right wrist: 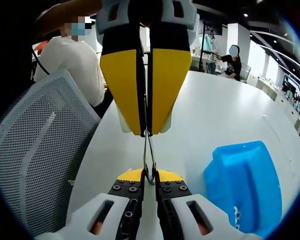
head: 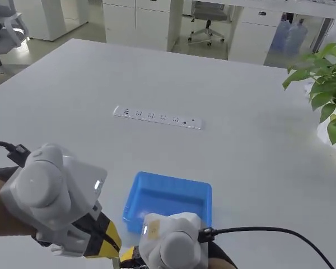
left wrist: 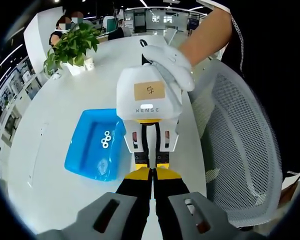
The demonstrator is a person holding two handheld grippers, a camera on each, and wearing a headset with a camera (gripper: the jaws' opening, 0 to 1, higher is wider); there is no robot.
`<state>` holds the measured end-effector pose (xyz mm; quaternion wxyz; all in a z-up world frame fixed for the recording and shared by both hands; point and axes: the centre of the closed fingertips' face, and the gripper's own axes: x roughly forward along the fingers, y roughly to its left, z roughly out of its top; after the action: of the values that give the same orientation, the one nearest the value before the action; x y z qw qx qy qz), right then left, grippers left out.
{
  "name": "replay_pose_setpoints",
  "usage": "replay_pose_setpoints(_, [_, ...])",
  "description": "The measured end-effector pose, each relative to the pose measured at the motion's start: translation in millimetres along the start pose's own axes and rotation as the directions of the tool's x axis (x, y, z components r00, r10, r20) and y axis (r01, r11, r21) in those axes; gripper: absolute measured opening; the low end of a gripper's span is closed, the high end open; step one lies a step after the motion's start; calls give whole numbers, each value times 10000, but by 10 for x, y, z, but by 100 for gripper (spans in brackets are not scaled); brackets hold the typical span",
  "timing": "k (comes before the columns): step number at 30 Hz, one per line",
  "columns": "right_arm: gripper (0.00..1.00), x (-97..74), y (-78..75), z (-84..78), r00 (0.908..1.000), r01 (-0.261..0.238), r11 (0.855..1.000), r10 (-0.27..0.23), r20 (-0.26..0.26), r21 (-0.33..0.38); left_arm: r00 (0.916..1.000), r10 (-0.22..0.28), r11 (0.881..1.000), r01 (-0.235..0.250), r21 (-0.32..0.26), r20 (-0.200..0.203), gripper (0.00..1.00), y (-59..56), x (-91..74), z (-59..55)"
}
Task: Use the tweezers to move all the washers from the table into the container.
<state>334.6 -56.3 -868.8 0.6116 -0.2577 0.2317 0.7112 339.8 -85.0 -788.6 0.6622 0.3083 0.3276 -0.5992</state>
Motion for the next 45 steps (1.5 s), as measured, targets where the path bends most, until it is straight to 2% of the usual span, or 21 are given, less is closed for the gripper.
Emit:
replay_pose_setpoints(11, [9, -1, 6, 3, 10000, 18, 9999, -19, -80, -125, 9999, -4, 10000, 5, 73, -116, 4, -5, -5, -10])
replay_pose_setpoints(25, [10, -57, -2, 41, 10000, 78, 9998, -78, -19, -155, 10000, 20, 9999, -19, 118, -91, 4, 6, -47, 43])
replay_pose_setpoints(45, [9, -241, -42, 211, 9993, 318, 9985, -308, 223, -453, 9997, 219, 9991, -216, 374, -69, 4, 33, -220, 221])
